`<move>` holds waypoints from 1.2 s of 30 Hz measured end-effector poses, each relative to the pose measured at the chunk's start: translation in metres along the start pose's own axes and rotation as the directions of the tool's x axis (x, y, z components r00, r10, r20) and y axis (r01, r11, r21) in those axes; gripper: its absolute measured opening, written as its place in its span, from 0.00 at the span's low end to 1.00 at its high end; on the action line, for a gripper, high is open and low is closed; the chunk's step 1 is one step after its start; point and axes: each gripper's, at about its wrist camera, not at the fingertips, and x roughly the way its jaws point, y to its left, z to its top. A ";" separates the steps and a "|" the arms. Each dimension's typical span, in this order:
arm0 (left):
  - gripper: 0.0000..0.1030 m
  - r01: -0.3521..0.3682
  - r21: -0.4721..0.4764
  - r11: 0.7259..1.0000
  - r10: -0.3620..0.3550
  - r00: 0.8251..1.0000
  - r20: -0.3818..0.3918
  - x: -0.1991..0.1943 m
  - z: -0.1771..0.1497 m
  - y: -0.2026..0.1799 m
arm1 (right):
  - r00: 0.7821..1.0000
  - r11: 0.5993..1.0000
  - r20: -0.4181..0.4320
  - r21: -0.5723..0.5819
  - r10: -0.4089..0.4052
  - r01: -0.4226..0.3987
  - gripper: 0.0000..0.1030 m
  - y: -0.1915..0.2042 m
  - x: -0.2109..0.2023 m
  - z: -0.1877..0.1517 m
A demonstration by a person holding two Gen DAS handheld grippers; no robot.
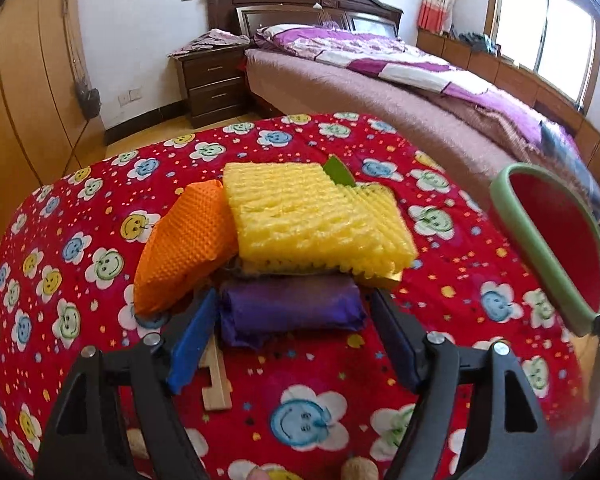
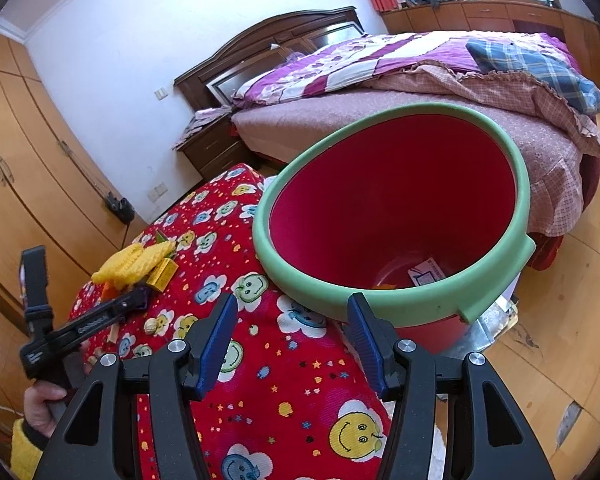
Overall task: Collect trash
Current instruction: 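Grasp the purple wrapped packet with the left tool while the right tool grasps the gold box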
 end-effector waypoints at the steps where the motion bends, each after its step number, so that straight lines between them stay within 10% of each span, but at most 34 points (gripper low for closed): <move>1: 0.74 -0.016 0.010 1.000 0.016 1.000 -0.006 0.004 0.000 -0.001 | 1.000 1.000 0.000 -0.002 0.000 0.000 0.57 0.000 0.000 0.000; 19: 0.69 0.051 -0.018 0.999 -0.049 0.996 0.080 -0.044 -0.005 0.011 | 1.000 0.999 -0.002 -0.048 0.012 -0.012 0.57 0.022 -0.002 0.002; 36: 0.69 -0.072 -0.177 0.981 0.092 0.990 0.103 -0.051 0.012 0.115 | 0.993 0.970 -0.113 -0.233 0.044 -0.070 0.57 0.118 0.050 -0.003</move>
